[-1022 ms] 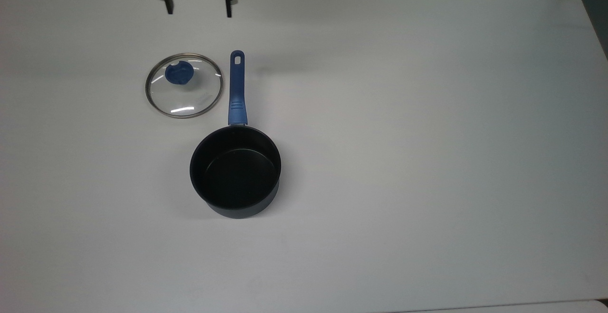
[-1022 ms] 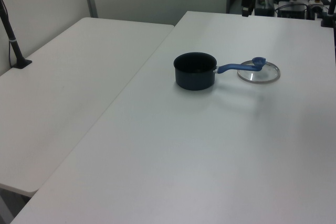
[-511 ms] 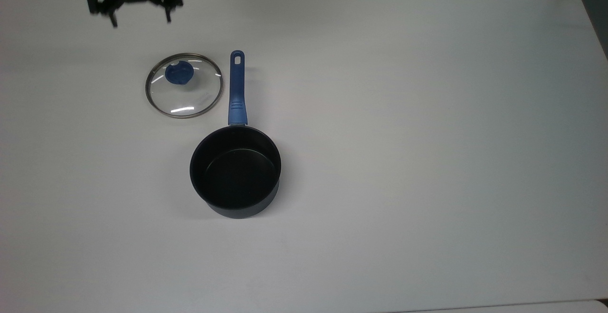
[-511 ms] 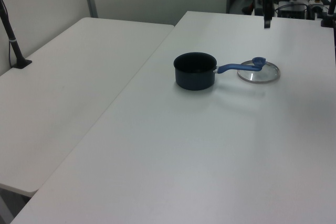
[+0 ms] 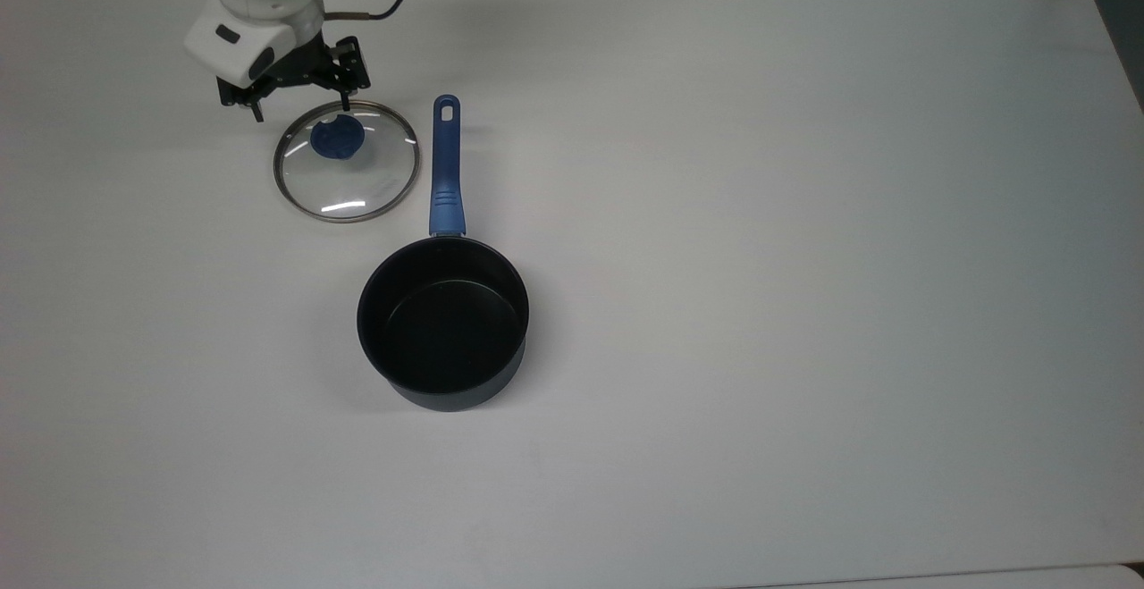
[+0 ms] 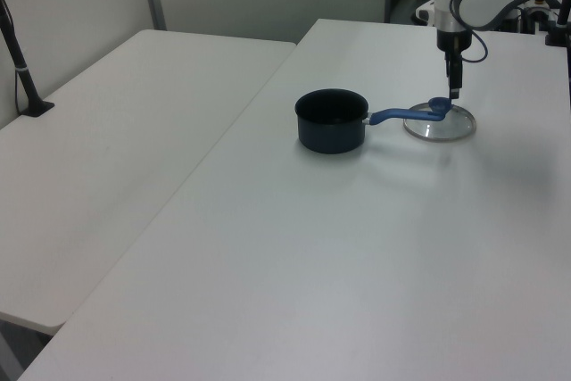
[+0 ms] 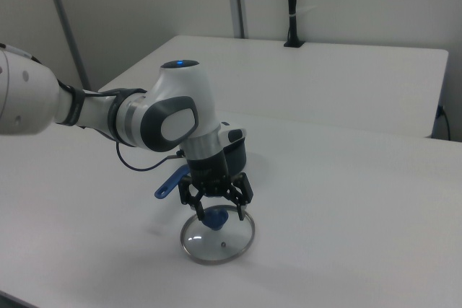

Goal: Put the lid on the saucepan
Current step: 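Close the gripper on the blue knob and lift the glass lid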

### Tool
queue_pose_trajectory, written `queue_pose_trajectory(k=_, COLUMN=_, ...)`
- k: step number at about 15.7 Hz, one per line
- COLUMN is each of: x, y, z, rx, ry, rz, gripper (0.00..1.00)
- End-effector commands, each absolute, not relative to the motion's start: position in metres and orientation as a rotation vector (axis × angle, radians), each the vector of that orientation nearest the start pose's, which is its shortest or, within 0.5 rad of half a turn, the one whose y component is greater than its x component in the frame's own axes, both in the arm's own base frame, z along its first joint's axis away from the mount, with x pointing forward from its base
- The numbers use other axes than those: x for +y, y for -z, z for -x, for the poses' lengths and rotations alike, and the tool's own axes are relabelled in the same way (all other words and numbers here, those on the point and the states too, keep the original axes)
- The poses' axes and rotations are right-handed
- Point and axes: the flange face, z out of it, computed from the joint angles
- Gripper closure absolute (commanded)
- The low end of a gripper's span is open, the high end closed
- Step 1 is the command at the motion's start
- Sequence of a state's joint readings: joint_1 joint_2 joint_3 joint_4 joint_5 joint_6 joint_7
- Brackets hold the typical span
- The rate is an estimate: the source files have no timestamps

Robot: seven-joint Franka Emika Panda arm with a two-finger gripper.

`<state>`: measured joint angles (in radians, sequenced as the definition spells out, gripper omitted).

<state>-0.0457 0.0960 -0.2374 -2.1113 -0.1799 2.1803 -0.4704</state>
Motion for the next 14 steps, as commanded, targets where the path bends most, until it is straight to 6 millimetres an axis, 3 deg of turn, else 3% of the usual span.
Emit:
queue_pose_trajectory(k=1, x=-0.156, y=-0.355, z=-0.537, rx=-0.445, ry=-0.097, rz=3.23, gripper=0.0)
queue_pose_trajectory(k=5, x=-0.144, y=-0.351, z=-0.542, rx=-0.379, ry=-0.059, rz=3.177, gripper=0.0)
queue_pose_trajectory(k=7, x=-0.129, y=-0.34, z=-0.546, rx=-0.397, ry=-0.085, rz=3.169, gripper=0.02)
queue_pose_trajectory(k=8, x=-0.128, y=-0.338, z=-0.547, rx=-0.384, ry=-0.081, rz=3.17, gripper=0.07)
queue_pose_trajectory(k=9, x=-0.128, y=-0.338, z=-0.549, rx=-0.374, ry=-0.069, rz=3.173, gripper=0.22)
queue_pose_trajectory(k=14, x=-0.13, y=-0.359, z=-0.558, rx=-0.392, ry=-0.026, rz=3.178, gripper=0.49)
